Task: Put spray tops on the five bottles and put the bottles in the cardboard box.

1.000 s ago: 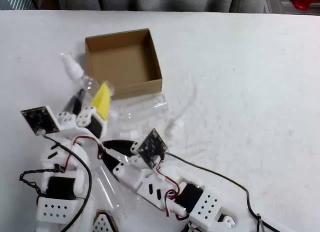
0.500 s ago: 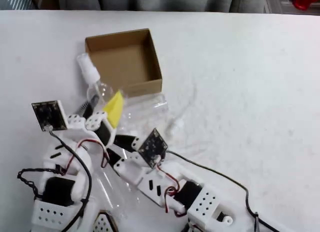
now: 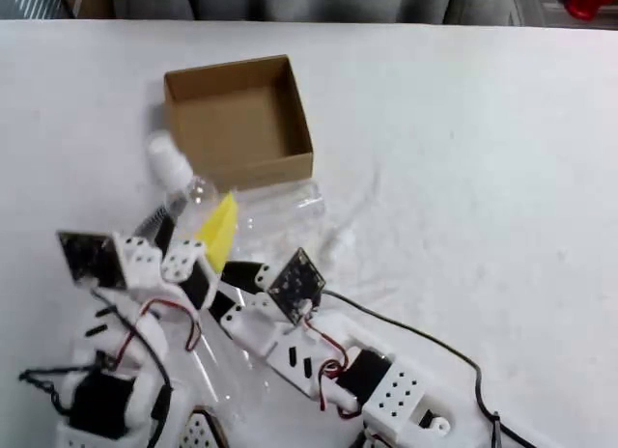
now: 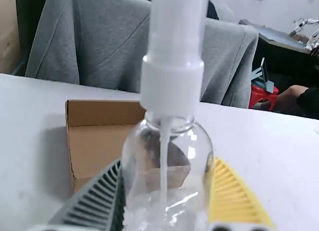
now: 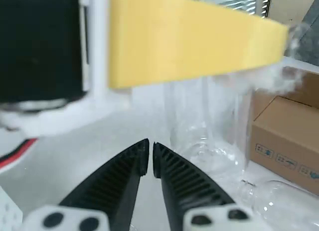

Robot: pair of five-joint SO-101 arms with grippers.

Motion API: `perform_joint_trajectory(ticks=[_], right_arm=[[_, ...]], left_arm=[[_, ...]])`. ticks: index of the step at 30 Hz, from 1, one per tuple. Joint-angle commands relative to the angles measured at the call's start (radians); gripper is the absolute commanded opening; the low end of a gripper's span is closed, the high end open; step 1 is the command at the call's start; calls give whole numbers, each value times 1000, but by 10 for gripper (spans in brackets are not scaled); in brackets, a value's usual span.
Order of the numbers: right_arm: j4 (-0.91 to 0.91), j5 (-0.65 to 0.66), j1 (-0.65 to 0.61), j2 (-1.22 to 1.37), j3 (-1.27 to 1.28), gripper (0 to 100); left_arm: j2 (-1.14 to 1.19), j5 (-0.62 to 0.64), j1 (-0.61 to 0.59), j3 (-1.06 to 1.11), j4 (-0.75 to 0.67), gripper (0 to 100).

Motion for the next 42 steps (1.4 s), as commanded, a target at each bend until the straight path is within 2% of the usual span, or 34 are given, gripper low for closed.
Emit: perform_joint_trajectory(ticks=[1, 17, 20, 25, 27, 32, 38, 42], right_arm=[[-25, 3, 61, -4, -14, 15], [-25, 9, 136, -4, -15, 15], [-19, 12, 133, -4, -14, 15], [-18, 12, 137, -4, -9, 15], [-18, 12, 139, -4, -9, 15], [-18, 12, 142, 1, -9, 15], [-18, 12, 242, 2, -15, 15], [-24, 12, 278, 2, -17, 15]], left_arm=[[-56, -9, 41, -69, 61, 24], [-42, -40, 38, -31, 46, 24], [-39, -63, 22, -5, -8, 24], [-35, -66, -117, 66, -181, 23], [-7, -66, -136, 69, -227, 23], [254, -68, -143, -37, -334, 23], [671, -69, -145, -278, -439, 23], [866, -176, -145, -391, -509, 23]])
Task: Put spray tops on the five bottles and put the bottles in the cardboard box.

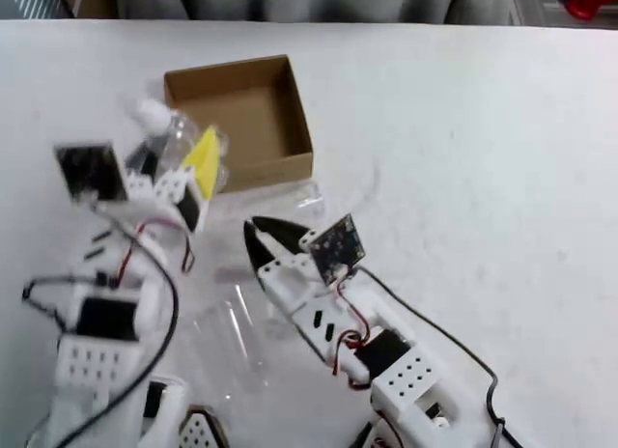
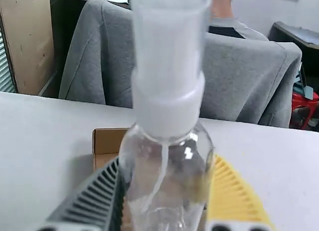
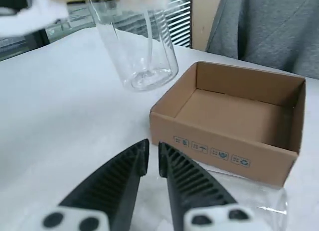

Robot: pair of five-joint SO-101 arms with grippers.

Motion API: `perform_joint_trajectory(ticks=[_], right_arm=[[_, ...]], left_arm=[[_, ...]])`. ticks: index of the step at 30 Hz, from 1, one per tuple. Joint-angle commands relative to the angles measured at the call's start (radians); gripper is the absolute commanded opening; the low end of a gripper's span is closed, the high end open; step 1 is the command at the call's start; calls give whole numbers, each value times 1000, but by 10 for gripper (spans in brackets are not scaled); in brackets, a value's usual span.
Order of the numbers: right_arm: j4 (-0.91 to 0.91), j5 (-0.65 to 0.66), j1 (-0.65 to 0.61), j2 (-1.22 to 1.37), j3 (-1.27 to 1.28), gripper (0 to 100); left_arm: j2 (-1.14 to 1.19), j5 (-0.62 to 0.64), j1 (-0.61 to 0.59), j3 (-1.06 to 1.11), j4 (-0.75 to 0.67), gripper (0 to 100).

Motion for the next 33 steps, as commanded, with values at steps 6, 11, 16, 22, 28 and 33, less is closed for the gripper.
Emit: perform_joint_trajectory(ticks=[6, 11, 16, 22, 28, 33], right_arm=[[-24, 12, 27, 2, -20, 15], [-24, 12, 27, 2, -20, 15], [-22, 12, 25, 2, -20, 15], [-24, 12, 25, 2, -20, 15], [-24, 12, 28, 2, -20, 15], [-24, 12, 28, 2, -20, 15]], left_arm=[[377, -114, -8, -201, -261, 23], [579, -112, -10, -250, -425, 23], [794, -114, -51, -374, -489, 23], [1053, -114, -76, -552, -554, 24], [1271, -114, -104, -720, -569, 24], [1422, -114, -137, -835, -569, 24]])
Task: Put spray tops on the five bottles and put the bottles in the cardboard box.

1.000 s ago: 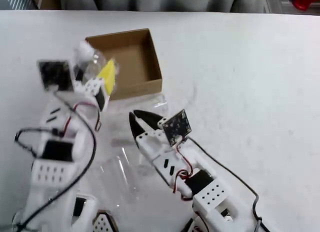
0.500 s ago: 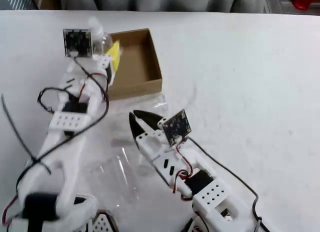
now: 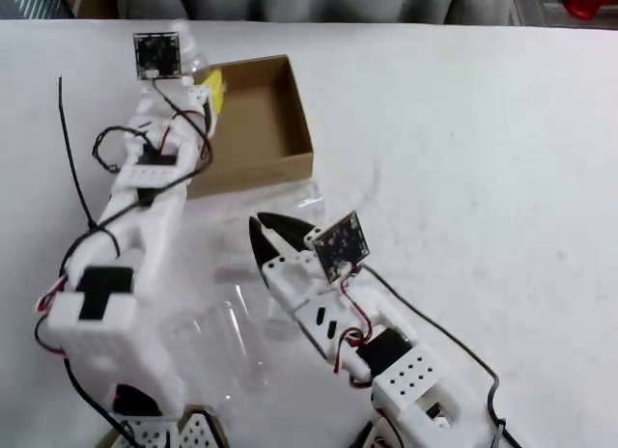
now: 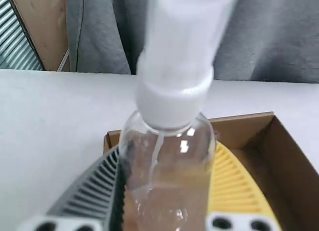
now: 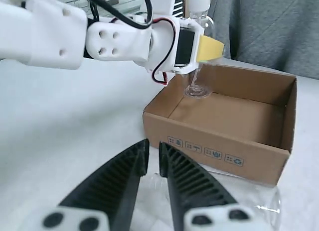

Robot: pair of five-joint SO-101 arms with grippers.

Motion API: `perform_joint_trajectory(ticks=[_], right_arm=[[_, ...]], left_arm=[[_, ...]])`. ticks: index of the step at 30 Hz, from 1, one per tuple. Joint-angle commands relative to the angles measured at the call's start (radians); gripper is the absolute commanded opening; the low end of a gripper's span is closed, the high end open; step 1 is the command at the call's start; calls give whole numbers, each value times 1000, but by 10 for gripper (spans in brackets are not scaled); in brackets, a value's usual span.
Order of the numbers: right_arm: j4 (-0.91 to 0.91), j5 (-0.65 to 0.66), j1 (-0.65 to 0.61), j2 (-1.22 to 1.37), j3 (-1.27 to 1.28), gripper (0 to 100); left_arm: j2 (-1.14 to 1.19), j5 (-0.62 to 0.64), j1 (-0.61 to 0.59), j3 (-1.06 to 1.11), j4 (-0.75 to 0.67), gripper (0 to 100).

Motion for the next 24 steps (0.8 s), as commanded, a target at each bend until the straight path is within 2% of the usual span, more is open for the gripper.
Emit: perform_joint_trajectory(ticks=[1, 14, 24], right_arm=[[-24, 12, 15, 2, -20, 15], [-24, 12, 12, 2, -20, 15], [-21, 12, 10, 2, -20, 15]], left_arm=[[56, -9, -33, -137, -35, 24], [329, -3, -53, -430, -31, 24], [414, -9, -64, -500, -29, 24]])
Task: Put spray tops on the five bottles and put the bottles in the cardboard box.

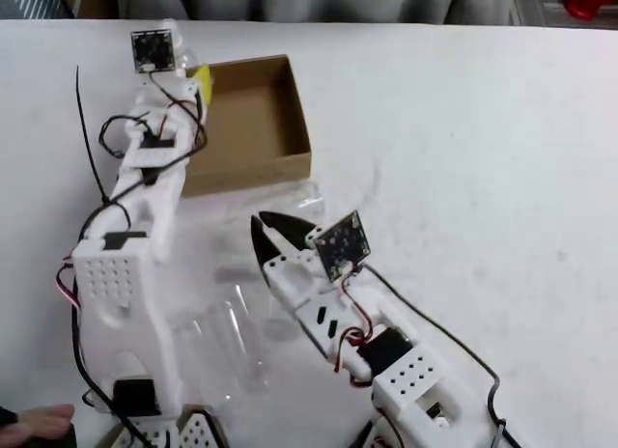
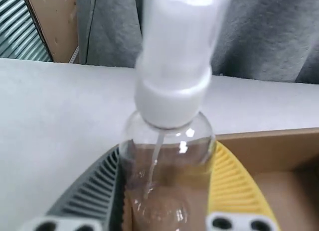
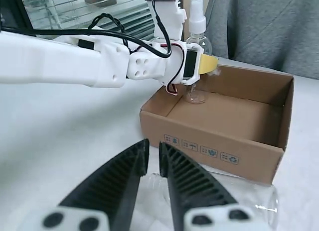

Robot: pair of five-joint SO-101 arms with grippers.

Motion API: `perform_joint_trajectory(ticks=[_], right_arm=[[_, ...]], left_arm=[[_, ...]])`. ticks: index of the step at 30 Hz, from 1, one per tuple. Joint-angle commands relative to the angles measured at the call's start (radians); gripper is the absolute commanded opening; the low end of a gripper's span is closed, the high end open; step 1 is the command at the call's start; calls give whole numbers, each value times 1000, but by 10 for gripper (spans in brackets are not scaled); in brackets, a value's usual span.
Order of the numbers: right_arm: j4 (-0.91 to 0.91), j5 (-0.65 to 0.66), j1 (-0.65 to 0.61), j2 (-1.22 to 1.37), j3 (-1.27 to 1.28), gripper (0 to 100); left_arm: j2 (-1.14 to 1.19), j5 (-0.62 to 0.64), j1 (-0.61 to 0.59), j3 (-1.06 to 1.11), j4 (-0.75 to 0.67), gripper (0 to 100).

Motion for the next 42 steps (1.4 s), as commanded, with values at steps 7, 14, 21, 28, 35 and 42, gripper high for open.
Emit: perform_joint_trajectory(ticks=[7, 14, 21, 28, 35, 42], right_arm=[[-19, 12, 4, 2, -20, 15], [-19, 12, 4, 2, -20, 15], [-19, 12, 4, 2, -20, 15], [-19, 12, 4, 2, -20, 15], [-22, 12, 4, 2, -20, 15], [-22, 12, 4, 2, -20, 15]], left_arm=[[-27, -6, -13, -68, 37, 28], [-27, -3, -7, -68, 49, 28], [-18, -2, -12, -101, 57, 72], [-18, 2, -12, -101, 94, 193], [-18, 40, -15, -103, 92, 193], [-18, 51, -15, -100, 94, 266]])
